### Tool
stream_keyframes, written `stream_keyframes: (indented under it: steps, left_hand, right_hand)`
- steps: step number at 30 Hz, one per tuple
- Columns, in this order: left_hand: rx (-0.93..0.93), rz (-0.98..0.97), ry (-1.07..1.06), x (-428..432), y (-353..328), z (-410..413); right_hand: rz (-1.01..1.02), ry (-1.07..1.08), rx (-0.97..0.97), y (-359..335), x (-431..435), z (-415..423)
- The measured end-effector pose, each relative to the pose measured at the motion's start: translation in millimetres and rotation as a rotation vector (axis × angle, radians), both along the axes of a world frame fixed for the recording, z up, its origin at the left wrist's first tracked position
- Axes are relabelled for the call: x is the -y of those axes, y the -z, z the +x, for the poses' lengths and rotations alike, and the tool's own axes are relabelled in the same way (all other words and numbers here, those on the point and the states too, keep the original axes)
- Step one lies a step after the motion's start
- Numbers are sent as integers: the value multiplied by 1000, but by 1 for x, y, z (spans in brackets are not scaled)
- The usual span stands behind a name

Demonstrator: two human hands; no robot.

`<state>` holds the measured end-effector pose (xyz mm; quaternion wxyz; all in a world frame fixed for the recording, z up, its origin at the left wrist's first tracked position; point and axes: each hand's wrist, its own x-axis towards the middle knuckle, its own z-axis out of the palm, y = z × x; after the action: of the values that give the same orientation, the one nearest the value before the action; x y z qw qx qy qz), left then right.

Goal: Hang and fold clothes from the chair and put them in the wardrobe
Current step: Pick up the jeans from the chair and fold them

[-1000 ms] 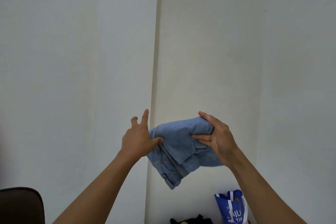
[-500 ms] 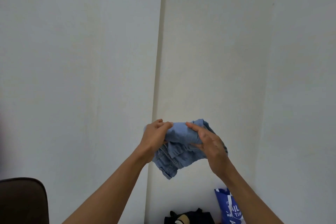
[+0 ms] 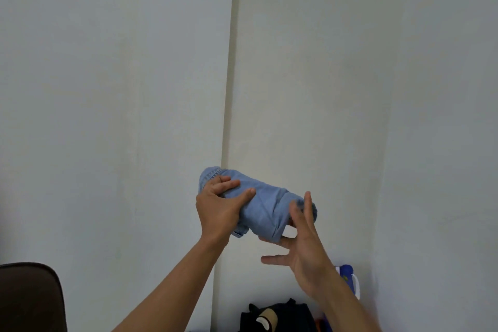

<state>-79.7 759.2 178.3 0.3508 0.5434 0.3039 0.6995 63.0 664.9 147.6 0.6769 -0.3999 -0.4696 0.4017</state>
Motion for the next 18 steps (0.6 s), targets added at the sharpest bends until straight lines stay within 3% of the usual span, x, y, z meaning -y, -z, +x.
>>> stream_keyframes:
  steps: [6,10,14,18]
  left_hand:
    - [75,16,185,7,7,-8]
    - [123,-18,313,2,20,-13]
    - [99,-47,381,-5,41,-16]
    - [228,-169,369,-3,64,6]
  right_hand:
    - [-168,44,-247,-12,-12,24]
    - [-121,185,-369,-10,-17,44]
    - [-12,247,-249,10,-9,57]
    - [118,422,14,36,10,58]
